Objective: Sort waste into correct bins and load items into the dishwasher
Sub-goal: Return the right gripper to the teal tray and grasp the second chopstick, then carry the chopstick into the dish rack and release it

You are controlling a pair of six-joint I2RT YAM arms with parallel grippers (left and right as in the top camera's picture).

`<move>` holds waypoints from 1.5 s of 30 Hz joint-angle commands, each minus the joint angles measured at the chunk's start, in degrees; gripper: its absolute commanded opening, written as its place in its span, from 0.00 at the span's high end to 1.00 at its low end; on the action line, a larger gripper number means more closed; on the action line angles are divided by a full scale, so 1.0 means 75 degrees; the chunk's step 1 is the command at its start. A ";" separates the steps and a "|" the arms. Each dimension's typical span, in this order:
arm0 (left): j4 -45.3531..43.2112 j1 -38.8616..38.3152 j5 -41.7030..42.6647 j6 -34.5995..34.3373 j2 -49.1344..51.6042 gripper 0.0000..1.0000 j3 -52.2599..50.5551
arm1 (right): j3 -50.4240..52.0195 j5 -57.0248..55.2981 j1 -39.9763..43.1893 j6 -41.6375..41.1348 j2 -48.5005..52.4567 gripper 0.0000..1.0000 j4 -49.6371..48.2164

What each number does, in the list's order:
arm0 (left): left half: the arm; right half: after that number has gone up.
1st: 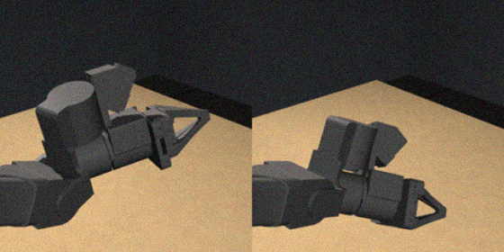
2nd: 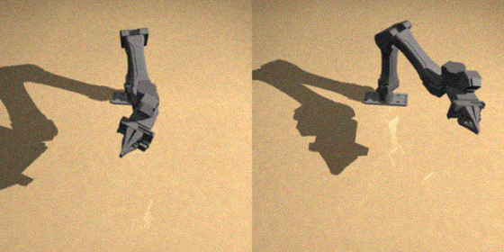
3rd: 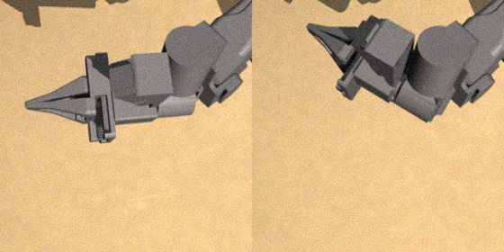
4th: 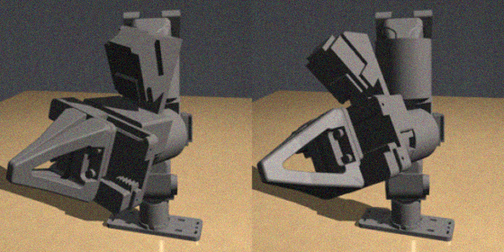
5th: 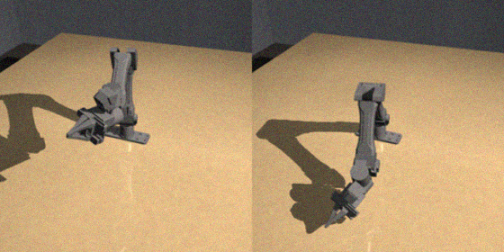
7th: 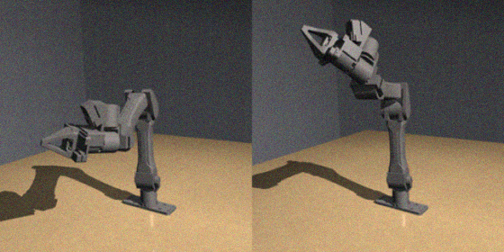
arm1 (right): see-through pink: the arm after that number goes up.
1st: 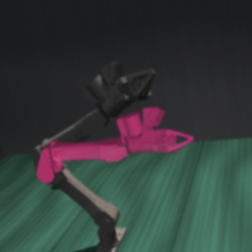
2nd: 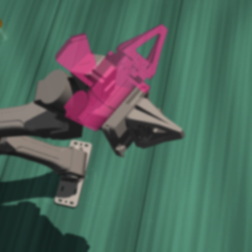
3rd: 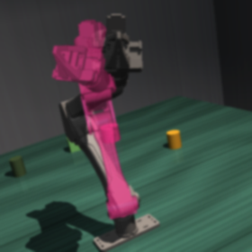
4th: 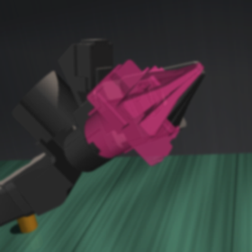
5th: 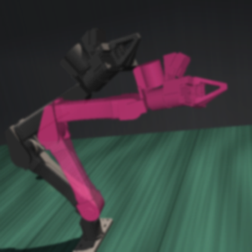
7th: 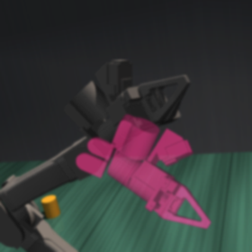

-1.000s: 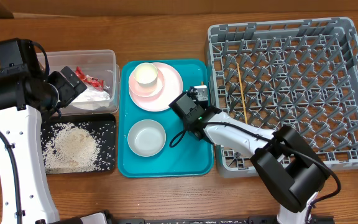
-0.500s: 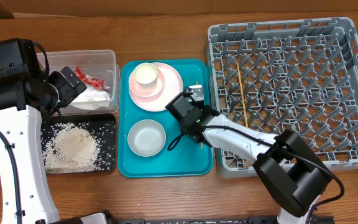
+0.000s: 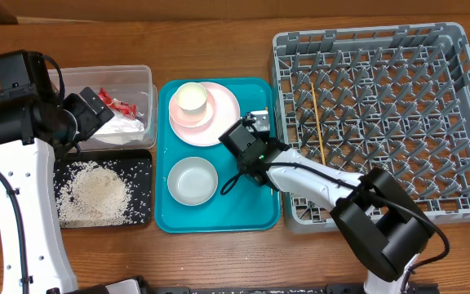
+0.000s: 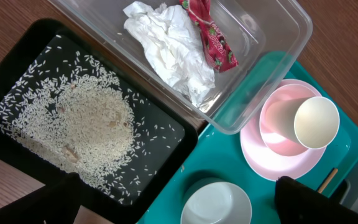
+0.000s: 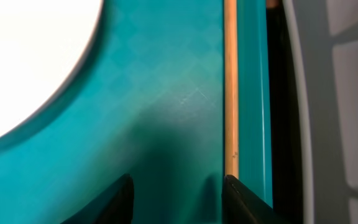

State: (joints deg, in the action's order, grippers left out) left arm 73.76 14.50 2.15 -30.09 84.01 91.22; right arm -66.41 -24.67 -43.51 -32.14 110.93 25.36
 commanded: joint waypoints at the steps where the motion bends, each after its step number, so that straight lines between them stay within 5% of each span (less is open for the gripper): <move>1: -0.0012 0.0015 0.0032 -0.0020 0.0035 0.00 -0.0026 | -0.0052 0.0055 0.0067 -0.0119 0.0114 0.53 -0.0061; 17: -0.0012 0.0015 0.0029 -0.0020 0.0035 0.00 -0.0026 | -0.0070 0.0764 0.0067 -0.0545 0.0326 0.53 -0.0111; 23: -0.0012 0.0015 0.0032 -0.0020 0.0035 0.00 -0.0026 | -0.0256 0.0924 0.0070 -0.0463 0.0312 0.74 0.0102; 29: -0.0012 0.0015 0.0029 -0.0020 0.0035 0.00 -0.0026 | -0.0256 0.0903 0.0067 -0.0463 0.0303 0.76 0.0137; 34: -0.0012 0.0015 0.0029 -0.0020 0.0035 0.00 -0.0026 | -0.0256 0.0903 0.0067 -0.0466 -0.0012 0.96 0.0143; 45: -0.0012 0.0015 0.0029 -0.0020 0.0035 0.00 -0.0026 | -0.0256 0.0312 0.0070 -0.0460 -0.1212 0.96 0.0280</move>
State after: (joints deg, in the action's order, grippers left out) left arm 73.73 14.50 2.15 -30.09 84.01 91.22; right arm -67.46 -18.55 -43.16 -35.77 106.76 26.94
